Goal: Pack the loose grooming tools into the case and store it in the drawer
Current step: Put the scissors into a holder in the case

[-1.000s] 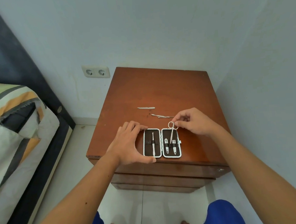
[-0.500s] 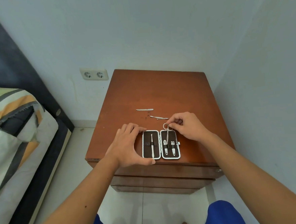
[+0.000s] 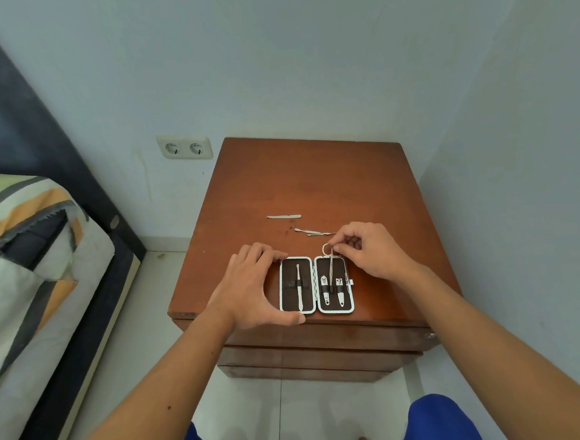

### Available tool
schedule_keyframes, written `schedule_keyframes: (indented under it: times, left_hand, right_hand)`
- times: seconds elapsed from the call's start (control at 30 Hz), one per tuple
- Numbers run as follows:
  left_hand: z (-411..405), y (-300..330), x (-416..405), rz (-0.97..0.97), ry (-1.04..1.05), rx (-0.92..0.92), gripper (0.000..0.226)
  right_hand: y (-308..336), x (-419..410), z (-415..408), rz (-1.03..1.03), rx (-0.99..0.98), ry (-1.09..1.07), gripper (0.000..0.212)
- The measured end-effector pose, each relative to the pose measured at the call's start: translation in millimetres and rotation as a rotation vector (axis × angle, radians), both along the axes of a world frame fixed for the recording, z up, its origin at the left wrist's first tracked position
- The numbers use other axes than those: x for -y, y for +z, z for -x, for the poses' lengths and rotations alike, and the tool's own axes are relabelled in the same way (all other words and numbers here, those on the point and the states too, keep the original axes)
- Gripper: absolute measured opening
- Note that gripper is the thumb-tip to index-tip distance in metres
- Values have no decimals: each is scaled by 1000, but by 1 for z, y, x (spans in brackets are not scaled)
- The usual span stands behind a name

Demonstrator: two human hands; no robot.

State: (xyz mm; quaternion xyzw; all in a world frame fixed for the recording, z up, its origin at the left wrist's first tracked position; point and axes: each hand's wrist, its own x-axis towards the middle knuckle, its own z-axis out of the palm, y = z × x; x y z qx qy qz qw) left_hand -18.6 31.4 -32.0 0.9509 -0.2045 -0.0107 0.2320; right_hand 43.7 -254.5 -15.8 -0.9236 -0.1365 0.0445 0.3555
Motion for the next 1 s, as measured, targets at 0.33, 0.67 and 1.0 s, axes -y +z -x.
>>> schedule_keyframes:
  times: [0.33,0.67,1.0]
  left_hand:
    - [-1,0,0,-7,3,0,116]
    - [0,-1,1,1,3,9,114]
    - [1,0,0,0,2,-2,116]
  right_hand:
    - [4,-1,11,48,39,101,14]
    - [2,5,45,87,-16,160,64]
    - [2,7,61,131,-44,183,70]
